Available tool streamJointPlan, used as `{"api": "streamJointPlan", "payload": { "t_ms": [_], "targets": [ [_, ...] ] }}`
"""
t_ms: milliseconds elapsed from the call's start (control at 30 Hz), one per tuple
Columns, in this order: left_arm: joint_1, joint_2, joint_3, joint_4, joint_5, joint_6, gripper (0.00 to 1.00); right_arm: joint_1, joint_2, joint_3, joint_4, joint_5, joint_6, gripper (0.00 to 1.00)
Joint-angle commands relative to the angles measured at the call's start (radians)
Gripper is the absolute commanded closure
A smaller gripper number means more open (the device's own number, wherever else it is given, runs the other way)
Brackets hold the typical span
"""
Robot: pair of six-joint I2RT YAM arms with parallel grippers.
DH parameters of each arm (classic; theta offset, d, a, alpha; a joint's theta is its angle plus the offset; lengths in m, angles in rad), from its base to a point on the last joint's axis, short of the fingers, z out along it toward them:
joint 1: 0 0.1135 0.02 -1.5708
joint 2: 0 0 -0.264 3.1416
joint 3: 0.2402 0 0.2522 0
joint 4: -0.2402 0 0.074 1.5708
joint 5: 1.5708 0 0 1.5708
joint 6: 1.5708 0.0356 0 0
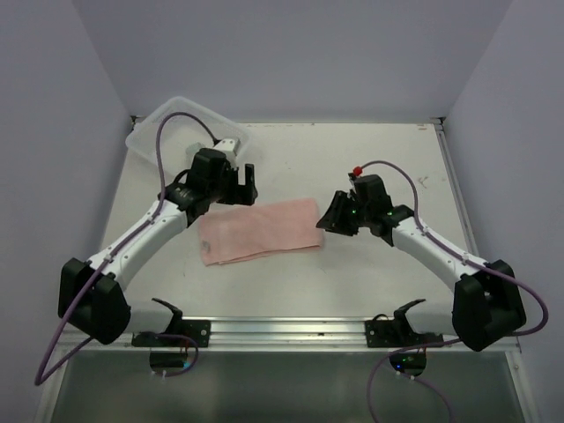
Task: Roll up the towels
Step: Fold the towel, then roll the towel
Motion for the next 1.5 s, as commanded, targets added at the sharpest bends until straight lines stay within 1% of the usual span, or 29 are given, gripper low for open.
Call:
{"api": "streamJointPlan", "payload": {
  "t_ms": [0, 33, 67, 100, 133, 233, 300, 333, 367, 433, 600, 733, 900, 1100, 1233, 1367, 1467],
  "targets": [
    [-0.049, 0.101, 0.199, -0.042, 0.107, 0.012, 0.08, -0.003, -0.061, -0.124, 0.149, 0.085, 0.066, 0.59],
    [-0.083, 0.17, 0.236, -0.06, 0.093, 0.015, 0.09, -0.006, -0.076, -0.181, 0.211, 0.105, 0.082, 0.59],
    [-0.098, 0.205, 0.306, -0.08, 0.085, 0.013, 0.09, -0.014, -0.073, -0.199, 0.235, 0.105, 0.093, 0.59],
    [-0.129, 0.242, 0.339, -0.12, 0.078, 0.0, 0.11, -0.028, -0.07, -0.212, 0.253, 0.104, 0.108, 0.59],
    [-0.144, 0.308, 0.391, -0.136, 0.062, -0.007, 0.11, -0.031, -0.049, -0.227, 0.284, 0.101, 0.113, 0.59],
    [-0.203, 0.409, 0.452, -0.151, 0.052, -0.043, 0.12, -0.04, 0.017, -0.226, 0.324, 0.049, 0.119, 0.57],
    [-0.242, 0.455, 0.485, -0.166, 0.029, -0.068, 0.14, -0.042, 0.045, -0.23, 0.378, 0.024, 0.134, 0.56],
    [-0.258, 0.5, 0.526, -0.177, 0.028, -0.074, 0.15, -0.043, 0.053, -0.241, 0.411, 0.019, 0.14, 0.55],
    [-0.272, 0.523, 0.548, -0.188, -0.003, -0.08, 0.16, -0.042, 0.066, -0.246, 0.425, 0.015, 0.146, 0.54],
    [-0.318, 0.59, 0.615, -0.215, -0.024, -0.096, 0.16, -0.042, 0.077, -0.259, 0.445, 0.018, 0.151, 0.54],
    [-0.371, 0.733, 0.739, -0.287, -0.074, -0.131, 0.21, -0.042, 0.117, -0.288, 0.473, 0.012, 0.154, 0.53],
    [-0.379, 0.813, 0.825, -0.324, -0.105, -0.148, 0.24, -0.042, 0.157, -0.315, 0.522, -0.008, 0.169, 0.53],
    [-0.381, 0.886, 0.876, -0.338, -0.137, -0.162, 0.27, -0.043, 0.2, -0.342, 0.588, -0.03, 0.189, 0.53],
    [-0.382, 0.991, 1.023, -0.383, -0.14, -0.175, 0.34, -0.042, 0.229, -0.351, 0.62, -0.042, 0.192, 0.53],
    [-0.385, 1.038, 1.068, -0.406, -0.163, -0.185, 0.35, -0.042, 0.243, -0.364, 0.634, -0.05, 0.192, 0.56],
    [-0.385, 1.066, 1.069, -0.438, -0.192, -0.192, 0.37, -0.042, 0.26, -0.381, 0.655, -0.06, 0.198, 0.58],
    [-0.385, 1.078, 1.06, -0.429, -0.206, -0.201, 0.38, -0.043, 0.278, -0.394, 0.689, -0.073, 0.206, 0.59]
  ]
}}
